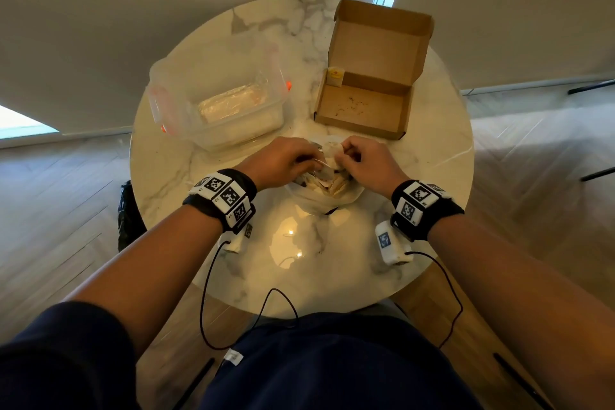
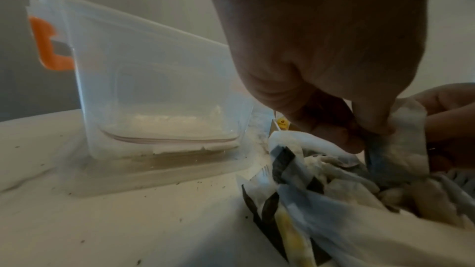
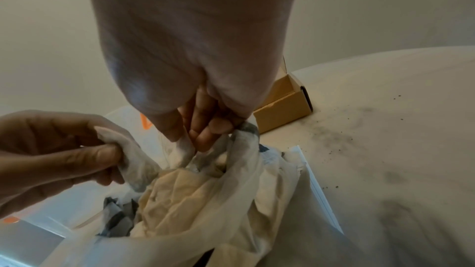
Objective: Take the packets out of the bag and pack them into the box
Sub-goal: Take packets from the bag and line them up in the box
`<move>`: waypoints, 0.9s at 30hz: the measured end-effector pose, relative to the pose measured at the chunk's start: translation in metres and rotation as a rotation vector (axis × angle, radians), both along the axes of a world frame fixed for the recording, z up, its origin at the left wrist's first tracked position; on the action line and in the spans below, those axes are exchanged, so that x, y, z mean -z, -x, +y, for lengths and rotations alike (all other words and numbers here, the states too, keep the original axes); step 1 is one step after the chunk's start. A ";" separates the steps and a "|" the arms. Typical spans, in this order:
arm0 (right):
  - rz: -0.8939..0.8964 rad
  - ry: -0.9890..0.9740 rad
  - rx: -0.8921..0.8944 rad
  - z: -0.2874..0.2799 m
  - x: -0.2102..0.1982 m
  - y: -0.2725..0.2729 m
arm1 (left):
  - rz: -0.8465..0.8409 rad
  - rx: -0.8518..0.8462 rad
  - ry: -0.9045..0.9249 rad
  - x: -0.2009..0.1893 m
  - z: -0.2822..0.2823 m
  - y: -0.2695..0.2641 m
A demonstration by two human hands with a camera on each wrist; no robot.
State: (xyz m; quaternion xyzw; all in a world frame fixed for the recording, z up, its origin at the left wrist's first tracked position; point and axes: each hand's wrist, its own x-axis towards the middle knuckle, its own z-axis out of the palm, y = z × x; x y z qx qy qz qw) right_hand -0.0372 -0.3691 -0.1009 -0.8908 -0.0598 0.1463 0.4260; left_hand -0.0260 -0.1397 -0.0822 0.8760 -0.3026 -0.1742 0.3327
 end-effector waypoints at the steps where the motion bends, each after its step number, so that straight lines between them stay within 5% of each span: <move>1: -0.003 -0.017 0.003 0.000 0.000 -0.001 | 0.006 -0.011 0.020 -0.003 -0.001 -0.002; 7: 0.010 -0.114 -0.058 0.001 -0.011 -0.009 | 0.085 -0.243 0.135 -0.019 -0.009 -0.010; 11: 0.044 -0.107 -0.083 0.002 -0.017 -0.011 | -0.011 -0.238 0.010 -0.021 -0.011 -0.015; 22: -0.026 -0.097 -0.001 -0.001 -0.024 -0.022 | -0.080 -0.221 0.026 -0.025 -0.023 -0.038; 27: -0.069 -0.124 0.117 -0.014 -0.035 -0.038 | -0.039 -0.360 0.017 -0.013 -0.032 -0.059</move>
